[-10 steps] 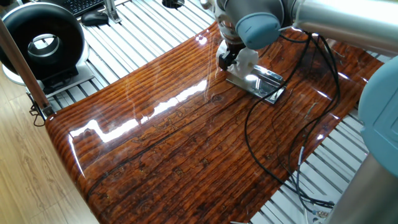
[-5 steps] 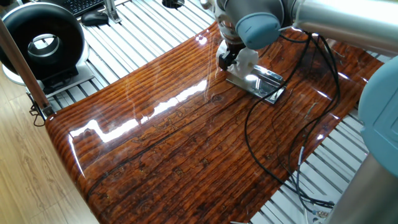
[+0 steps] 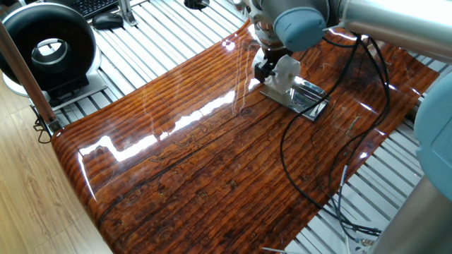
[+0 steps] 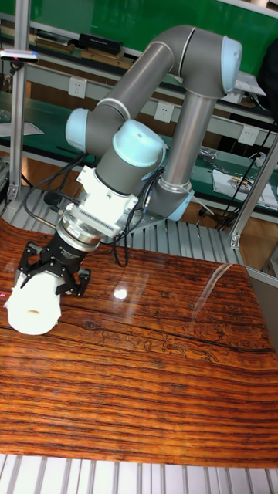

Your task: Put the toilet paper on its holder

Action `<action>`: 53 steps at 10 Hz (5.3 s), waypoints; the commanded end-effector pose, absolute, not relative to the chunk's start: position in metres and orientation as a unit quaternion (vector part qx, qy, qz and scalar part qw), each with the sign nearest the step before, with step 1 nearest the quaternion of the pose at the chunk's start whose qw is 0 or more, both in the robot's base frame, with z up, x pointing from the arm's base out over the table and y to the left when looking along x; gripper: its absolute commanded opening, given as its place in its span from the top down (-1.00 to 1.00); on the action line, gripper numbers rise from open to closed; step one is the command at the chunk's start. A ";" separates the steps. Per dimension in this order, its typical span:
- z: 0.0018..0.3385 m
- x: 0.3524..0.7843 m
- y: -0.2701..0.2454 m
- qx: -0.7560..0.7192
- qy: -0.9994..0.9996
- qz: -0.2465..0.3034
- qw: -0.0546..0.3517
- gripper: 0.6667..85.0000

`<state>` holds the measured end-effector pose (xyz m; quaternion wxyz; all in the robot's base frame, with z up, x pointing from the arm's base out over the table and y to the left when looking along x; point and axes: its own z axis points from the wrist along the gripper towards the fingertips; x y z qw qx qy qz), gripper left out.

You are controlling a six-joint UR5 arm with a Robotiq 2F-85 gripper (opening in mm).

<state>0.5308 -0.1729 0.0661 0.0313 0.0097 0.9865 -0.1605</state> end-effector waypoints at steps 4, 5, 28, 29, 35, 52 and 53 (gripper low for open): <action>0.070 0.513 -0.176 0.014 0.989 -0.147 0.015 0.99; 0.069 0.510 -0.167 0.026 0.991 -0.129 0.011 0.99; 0.070 0.444 -0.142 0.080 0.994 -0.068 -0.031 0.99; 0.070 0.442 -0.142 0.081 0.994 -0.070 -0.032 0.99; 0.071 0.437 -0.138 0.088 0.993 -0.067 -0.027 0.99; 0.071 0.437 -0.116 -0.021 0.999 -0.003 -0.040 -0.43; 0.071 0.436 -0.116 -0.024 0.999 -0.002 -0.042 -0.45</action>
